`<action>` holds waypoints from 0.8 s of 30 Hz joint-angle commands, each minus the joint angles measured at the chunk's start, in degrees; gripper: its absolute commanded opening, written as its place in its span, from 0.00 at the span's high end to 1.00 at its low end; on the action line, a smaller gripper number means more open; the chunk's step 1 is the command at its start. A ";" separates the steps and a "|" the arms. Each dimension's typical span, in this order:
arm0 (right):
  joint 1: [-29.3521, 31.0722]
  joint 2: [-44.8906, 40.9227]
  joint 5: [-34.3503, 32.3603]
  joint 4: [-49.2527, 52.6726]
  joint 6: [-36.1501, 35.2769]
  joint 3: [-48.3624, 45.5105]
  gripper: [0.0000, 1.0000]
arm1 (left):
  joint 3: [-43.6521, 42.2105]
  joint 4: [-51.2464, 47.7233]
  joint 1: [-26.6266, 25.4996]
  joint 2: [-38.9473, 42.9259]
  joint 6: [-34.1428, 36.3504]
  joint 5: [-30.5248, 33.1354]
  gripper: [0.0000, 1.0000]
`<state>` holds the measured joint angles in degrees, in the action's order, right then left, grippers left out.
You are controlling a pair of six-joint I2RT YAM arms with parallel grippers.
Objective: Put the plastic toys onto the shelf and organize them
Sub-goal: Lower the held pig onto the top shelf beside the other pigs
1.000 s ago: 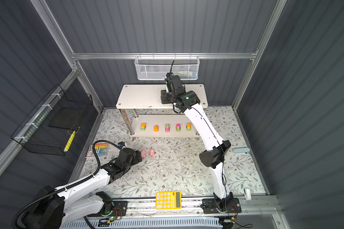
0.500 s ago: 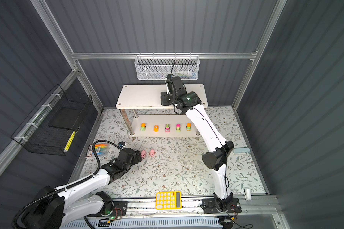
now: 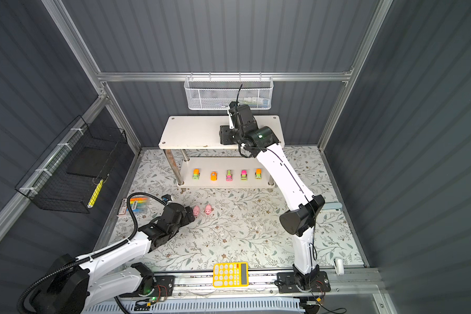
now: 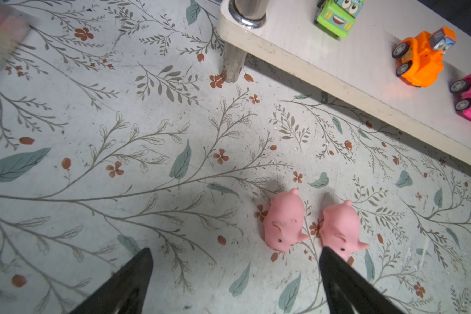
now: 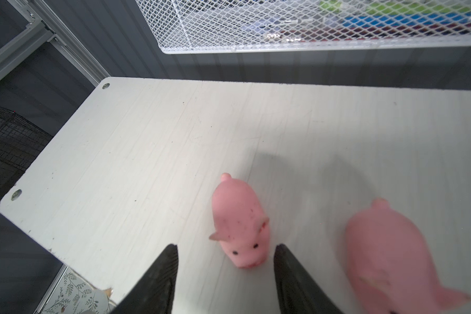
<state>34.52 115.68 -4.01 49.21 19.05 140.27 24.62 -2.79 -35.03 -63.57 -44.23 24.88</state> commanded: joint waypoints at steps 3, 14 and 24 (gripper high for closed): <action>-0.16 1.00 1.48 -1.02 0.28 1.50 0.41 | -1.07 0.06 0.49 0.45 -0.86 0.08 0.04; 0.71 0.73 2.25 -0.96 0.72 1.15 0.41 | -1.14 0.50 0.49 0.03 -0.95 0.00 0.04; 1.08 0.58 3.05 -1.57 1.19 0.67 0.41 | -1.42 0.85 0.49 -0.09 -1.21 -0.19 0.04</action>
<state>35.35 115.83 -1.45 48.90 19.53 140.49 23.99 -2.33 -35.03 -63.55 -44.42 24.86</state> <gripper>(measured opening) 0.587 0.956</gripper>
